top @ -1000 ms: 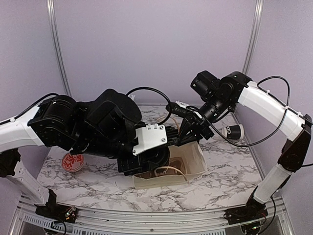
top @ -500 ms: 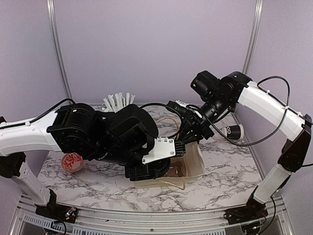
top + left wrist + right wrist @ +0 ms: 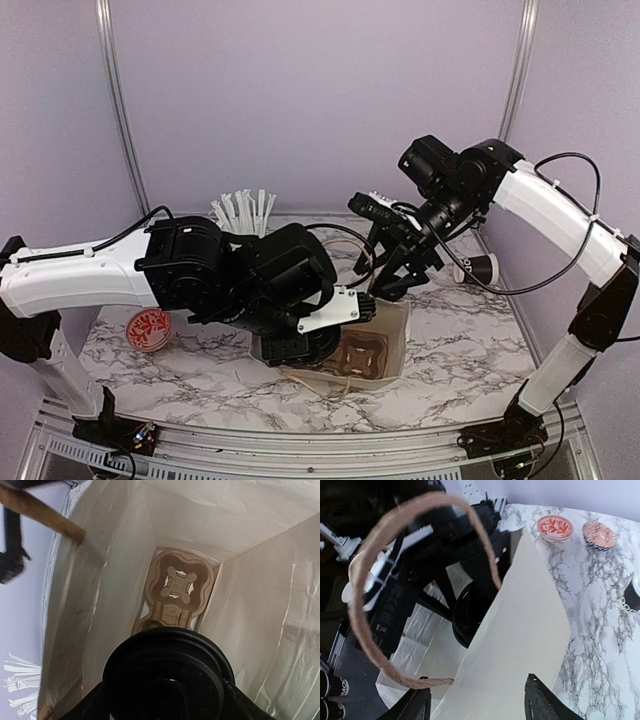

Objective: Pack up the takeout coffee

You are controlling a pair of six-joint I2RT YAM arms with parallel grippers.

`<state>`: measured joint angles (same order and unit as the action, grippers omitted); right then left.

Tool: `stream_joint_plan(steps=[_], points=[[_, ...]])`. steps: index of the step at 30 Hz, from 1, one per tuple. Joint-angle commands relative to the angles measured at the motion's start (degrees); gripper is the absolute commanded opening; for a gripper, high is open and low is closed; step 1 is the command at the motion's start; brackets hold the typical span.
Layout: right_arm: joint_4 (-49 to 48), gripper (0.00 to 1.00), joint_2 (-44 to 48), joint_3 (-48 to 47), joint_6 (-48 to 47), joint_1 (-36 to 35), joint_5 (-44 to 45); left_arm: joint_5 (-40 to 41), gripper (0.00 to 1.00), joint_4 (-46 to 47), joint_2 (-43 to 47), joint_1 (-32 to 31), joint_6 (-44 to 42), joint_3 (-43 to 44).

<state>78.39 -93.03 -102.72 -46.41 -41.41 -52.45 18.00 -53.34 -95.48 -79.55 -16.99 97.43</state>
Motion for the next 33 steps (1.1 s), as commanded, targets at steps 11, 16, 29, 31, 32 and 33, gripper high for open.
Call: stream_joint_plan(steps=[11,16,29,31,32,33], points=[[-10.4,0.64,-3.8,0.0,2.5,8.6,2.7,7.6,0.39,-2.1,2.4,-7.1,3.5,-4.3],[-18.2,0.62,-6.5,3.9,7.5,8.9,6.9,11.3,0.39,-2.0,1.9,-9.6,5.8,-5.4],[-24.8,0.58,-14.9,7.6,12.7,7.6,11.7,13.8,0.38,2.1,5.3,-13.3,8.2,-10.7],[-25.7,0.57,-16.0,8.2,13.3,7.1,12.9,13.4,0.38,2.7,5.7,-13.5,8.2,-11.6],[-25.9,0.57,-16.7,8.4,13.4,6.8,13.2,13.1,0.38,3.1,5.9,-13.6,8.1,-12.0],[-26.1,0.57,-17.3,8.5,13.6,6.4,13.7,13.1,0.37,3.5,6.1,-13.6,8.1,-12.4]])
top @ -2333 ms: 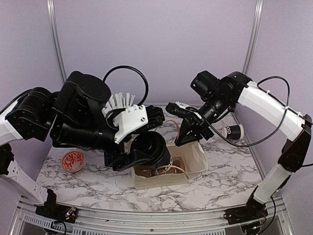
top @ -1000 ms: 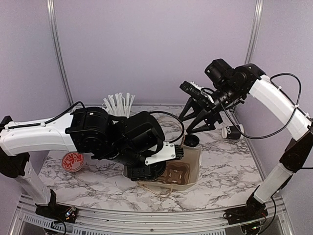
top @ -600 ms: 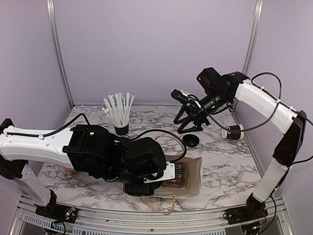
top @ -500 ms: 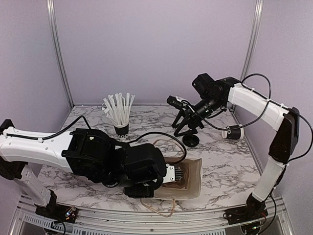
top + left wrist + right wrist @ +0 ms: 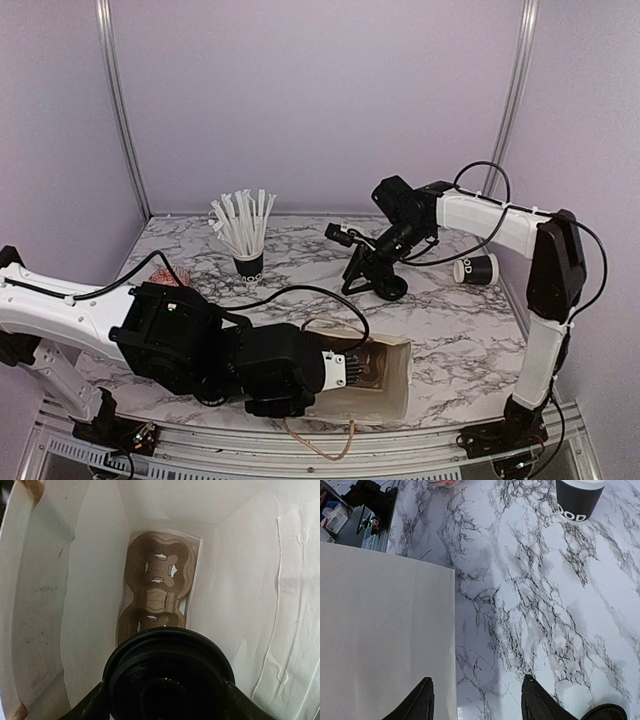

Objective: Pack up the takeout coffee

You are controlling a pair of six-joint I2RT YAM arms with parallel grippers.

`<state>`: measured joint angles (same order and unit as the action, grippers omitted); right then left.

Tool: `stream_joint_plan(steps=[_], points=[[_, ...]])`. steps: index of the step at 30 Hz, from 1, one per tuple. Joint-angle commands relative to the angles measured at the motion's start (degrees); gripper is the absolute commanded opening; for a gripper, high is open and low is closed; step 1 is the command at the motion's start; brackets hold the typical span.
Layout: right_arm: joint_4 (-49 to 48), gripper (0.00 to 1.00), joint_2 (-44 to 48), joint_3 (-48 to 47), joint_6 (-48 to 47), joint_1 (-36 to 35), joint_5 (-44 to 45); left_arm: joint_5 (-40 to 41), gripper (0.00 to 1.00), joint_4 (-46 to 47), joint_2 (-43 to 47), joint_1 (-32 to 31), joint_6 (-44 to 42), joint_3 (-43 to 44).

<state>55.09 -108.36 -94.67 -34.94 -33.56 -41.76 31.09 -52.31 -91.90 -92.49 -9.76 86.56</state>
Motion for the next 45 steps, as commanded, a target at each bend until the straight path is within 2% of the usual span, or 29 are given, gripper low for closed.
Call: stream_joint_plan(steps=[1,10,23,38,45], points=[[-2.8,0.57,-2.7,0.5,2.4,-1.8,3.2,0.0,0.37,2.8,2.6,-0.7,0.8,-1.8],[-4.7,0.56,-7.0,1.0,4.2,-3.0,4.3,2.5,0.37,8.3,5.8,-0.7,-1.4,-6.7],[-7.8,0.56,-11.5,3.2,6.4,-4.2,1.1,4.8,0.37,18.1,7.1,-0.6,-5.6,-14.2],[-6.9,0.56,-15.0,2.8,5.3,-5.3,-3.1,9.8,0.38,24.2,6.9,0.5,-11.4,-19.5],[-6.1,0.55,-15.7,2.7,4.6,-5.9,-3.8,8.8,0.38,28.3,7.0,2.0,-12.3,-21.9]])
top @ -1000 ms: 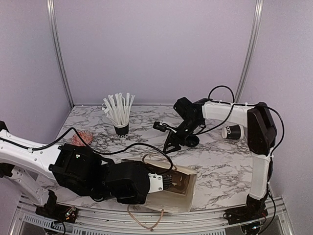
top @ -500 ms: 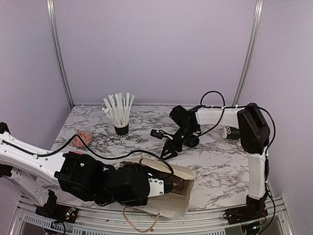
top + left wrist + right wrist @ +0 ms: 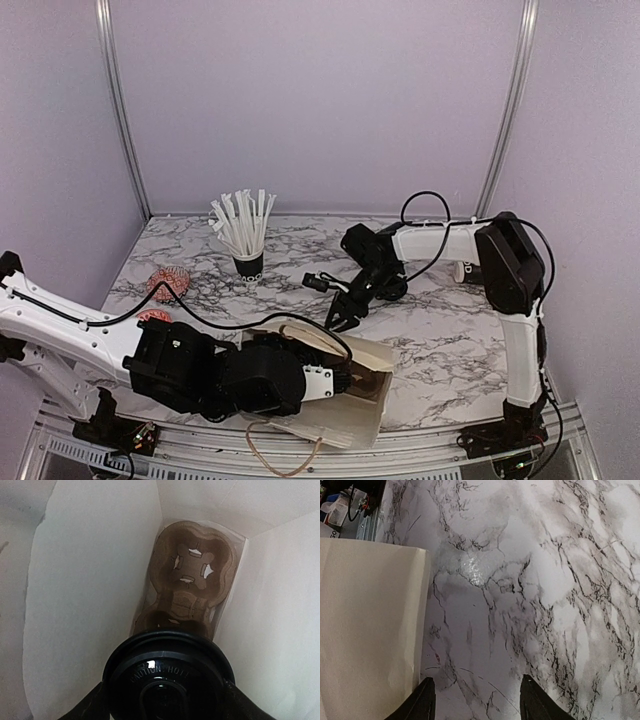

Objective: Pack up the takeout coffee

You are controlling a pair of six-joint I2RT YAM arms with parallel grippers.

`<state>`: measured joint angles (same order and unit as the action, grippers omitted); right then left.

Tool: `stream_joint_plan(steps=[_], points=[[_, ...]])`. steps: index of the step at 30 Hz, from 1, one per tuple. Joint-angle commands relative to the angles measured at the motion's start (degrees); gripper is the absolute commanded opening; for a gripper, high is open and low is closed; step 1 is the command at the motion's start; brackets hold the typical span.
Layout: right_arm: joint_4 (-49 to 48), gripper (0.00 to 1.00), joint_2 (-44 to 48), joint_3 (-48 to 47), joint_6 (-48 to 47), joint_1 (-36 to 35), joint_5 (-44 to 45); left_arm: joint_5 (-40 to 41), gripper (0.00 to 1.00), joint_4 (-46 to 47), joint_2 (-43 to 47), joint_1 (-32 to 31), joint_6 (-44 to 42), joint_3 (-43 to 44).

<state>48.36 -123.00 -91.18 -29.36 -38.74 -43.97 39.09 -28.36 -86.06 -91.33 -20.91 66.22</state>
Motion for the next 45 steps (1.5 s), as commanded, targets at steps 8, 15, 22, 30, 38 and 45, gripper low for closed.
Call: stream_joint_plan(steps=[8,15,22,30,38,45], points=[[1.9,0.55,-2.2,-1.7,-1.8,-1.2,-3.8,0.9,0.38,8.2,1.2,1.9,-2.4,-3.3],[2.8,0.55,-3.4,-2.5,-2.4,-1.8,-4.7,0.6,0.38,11.0,1.3,2.7,-3.0,-5.1],[2.8,0.54,-3.7,-2.4,-2.4,-1.9,-5.1,-0.4,0.37,11.3,1.5,3.2,-2.6,-6.4],[3.7,0.54,-4.3,-2.8,-3.2,-2.4,-6.2,-0.8,0.37,12.9,1.9,3.4,-3.0,-7.7],[6.0,0.53,-5.3,-3.8,-5.1,-3.7,-8.6,-2.2,0.37,11.6,2.4,3.5,-1.6,-6.6],[9.9,0.53,-6.6,-4.4,-8.8,-6.6,-11.6,-6.4,0.37,3.4,3.0,3.4,2.1,-3.1]])
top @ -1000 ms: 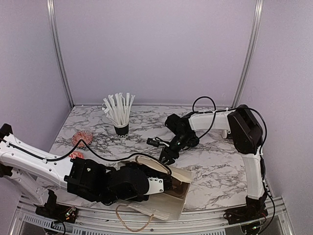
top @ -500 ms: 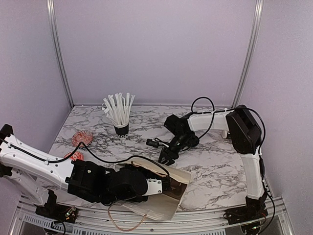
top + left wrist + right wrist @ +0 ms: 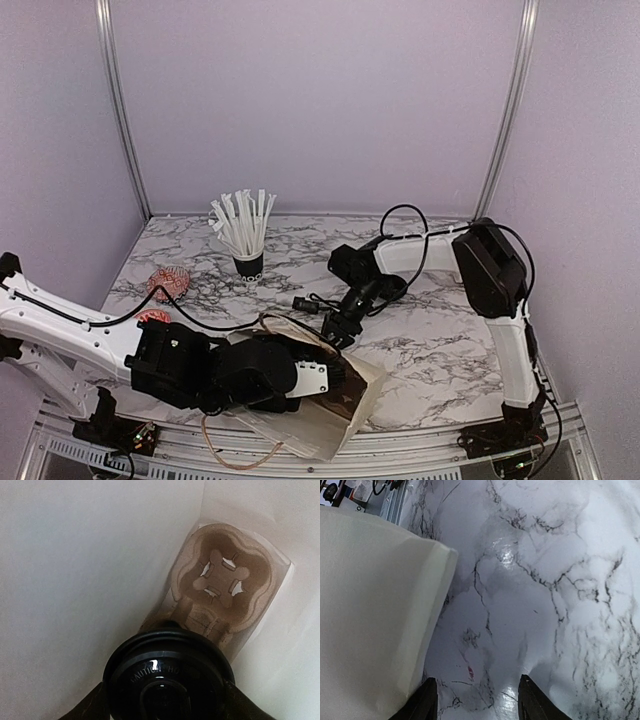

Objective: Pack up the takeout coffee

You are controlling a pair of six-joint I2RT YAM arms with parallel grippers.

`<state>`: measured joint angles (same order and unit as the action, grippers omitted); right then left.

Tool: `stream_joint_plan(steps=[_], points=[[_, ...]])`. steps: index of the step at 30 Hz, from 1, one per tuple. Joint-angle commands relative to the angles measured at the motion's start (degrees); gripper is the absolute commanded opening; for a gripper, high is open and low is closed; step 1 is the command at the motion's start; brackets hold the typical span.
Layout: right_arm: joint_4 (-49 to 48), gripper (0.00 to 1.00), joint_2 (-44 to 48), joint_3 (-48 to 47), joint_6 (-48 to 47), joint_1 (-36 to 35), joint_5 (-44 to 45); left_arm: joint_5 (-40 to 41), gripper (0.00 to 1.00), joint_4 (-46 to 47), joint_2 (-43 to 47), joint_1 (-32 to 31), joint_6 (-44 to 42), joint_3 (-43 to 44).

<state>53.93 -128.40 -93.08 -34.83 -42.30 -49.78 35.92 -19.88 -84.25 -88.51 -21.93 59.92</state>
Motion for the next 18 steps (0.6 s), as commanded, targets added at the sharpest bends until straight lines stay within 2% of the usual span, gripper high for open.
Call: stream_joint_plan(steps=[1,5,12,18], points=[[4.9,0.53,-1.4,-2.8,-3.7,-3.2,-6.4,-4.0,0.37,-6.6,1.1,0.5,3.8,3.6],[5.2,0.54,-1.7,-3.8,-3.3,-2.2,-4.1,-7.8,0.37,-10.3,1.3,0.8,4.8,3.7],[1.7,0.60,1.6,-5.3,1.3,2.6,9.2,-15.3,0.38,-11.8,-0.3,3.3,5.4,5.5],[2.0,0.61,5.5,-6.0,2.1,6.5,18.5,-17.4,0.38,-12.6,-1.5,5.1,5.4,7.0]])
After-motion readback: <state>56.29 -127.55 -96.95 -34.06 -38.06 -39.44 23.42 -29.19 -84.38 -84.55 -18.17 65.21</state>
